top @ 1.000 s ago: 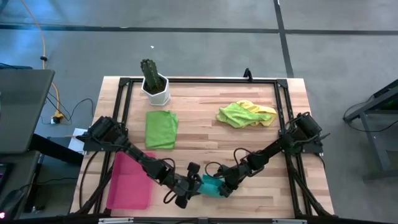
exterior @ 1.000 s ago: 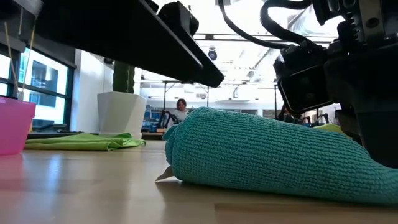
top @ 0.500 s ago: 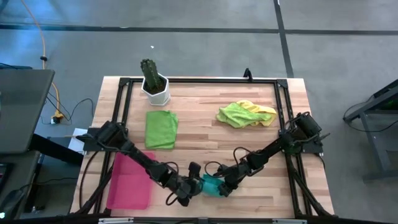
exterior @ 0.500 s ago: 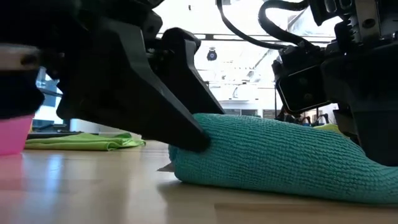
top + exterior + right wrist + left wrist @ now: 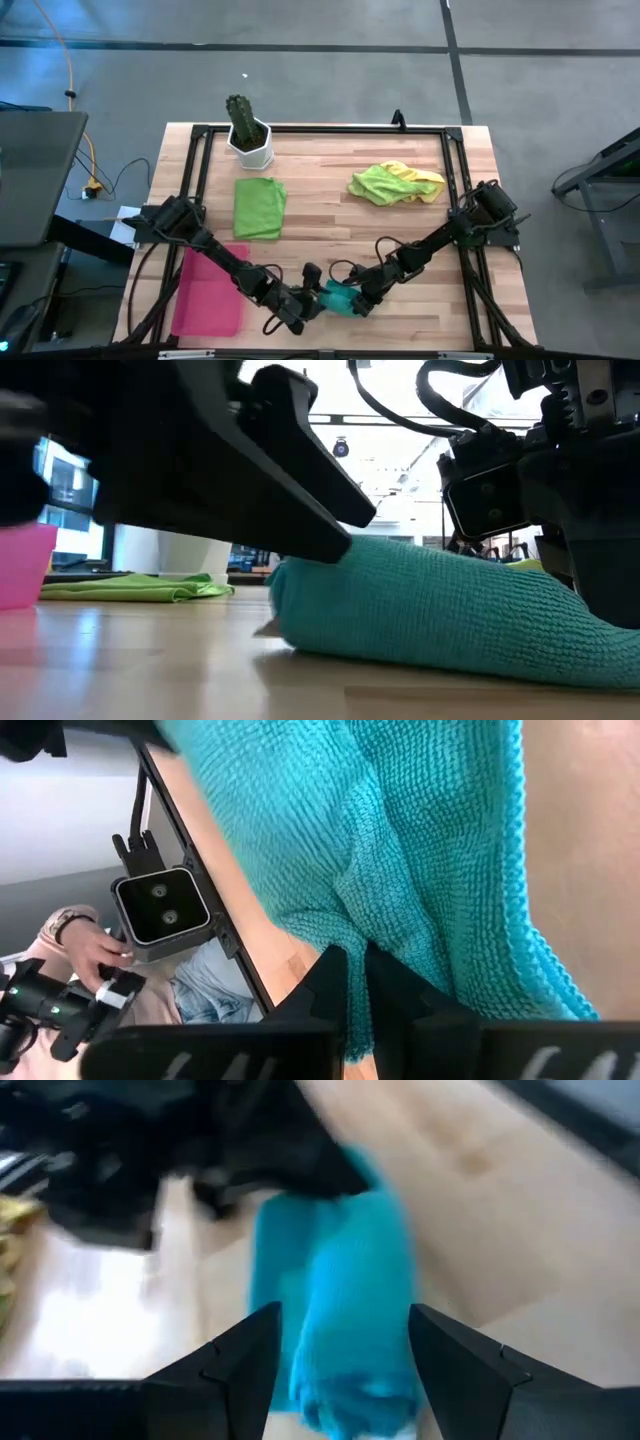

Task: Roll microfiber towels into tight, uniform cylinder then place into a basket
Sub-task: Roll the blue towel

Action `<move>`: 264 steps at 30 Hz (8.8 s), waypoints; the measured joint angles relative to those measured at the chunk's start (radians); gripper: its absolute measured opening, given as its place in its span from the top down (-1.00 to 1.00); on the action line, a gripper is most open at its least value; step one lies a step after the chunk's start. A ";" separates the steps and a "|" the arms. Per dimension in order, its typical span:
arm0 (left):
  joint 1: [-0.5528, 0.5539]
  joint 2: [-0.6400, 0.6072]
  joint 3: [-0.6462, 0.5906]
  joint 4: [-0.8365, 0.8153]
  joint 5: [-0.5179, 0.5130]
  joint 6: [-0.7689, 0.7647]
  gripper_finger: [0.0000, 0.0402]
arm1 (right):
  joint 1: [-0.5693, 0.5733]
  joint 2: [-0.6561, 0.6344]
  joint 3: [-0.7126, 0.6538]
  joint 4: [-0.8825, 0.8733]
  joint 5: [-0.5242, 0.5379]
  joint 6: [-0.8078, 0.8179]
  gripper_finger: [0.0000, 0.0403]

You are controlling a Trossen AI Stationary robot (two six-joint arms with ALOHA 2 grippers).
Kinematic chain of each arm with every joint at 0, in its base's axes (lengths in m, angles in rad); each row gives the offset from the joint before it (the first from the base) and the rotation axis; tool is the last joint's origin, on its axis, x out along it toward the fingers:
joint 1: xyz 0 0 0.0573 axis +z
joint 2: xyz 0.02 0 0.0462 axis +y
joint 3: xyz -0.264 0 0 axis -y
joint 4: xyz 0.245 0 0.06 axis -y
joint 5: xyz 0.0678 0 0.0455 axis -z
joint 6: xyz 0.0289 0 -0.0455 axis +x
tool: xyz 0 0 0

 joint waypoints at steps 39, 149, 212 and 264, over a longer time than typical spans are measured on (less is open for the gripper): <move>0.053 0.092 0.003 0.034 0.273 -0.493 0.50 | 0.000 -0.029 -0.008 0.014 0.003 -0.576 0.55; -0.030 -0.078 -0.001 -0.067 0.072 -0.137 0.29 | -0.104 -0.064 -0.006 -0.068 -0.127 -0.281 0.98; 0.039 0.065 0.002 -0.049 0.369 -1.014 0.91 | -0.184 -0.093 -0.006 -0.064 -0.231 -0.811 0.43; 0.077 0.065 0.000 -0.031 0.447 -1.142 0.92 | 0.066 -0.225 -0.005 0.018 0.232 -1.330 0.38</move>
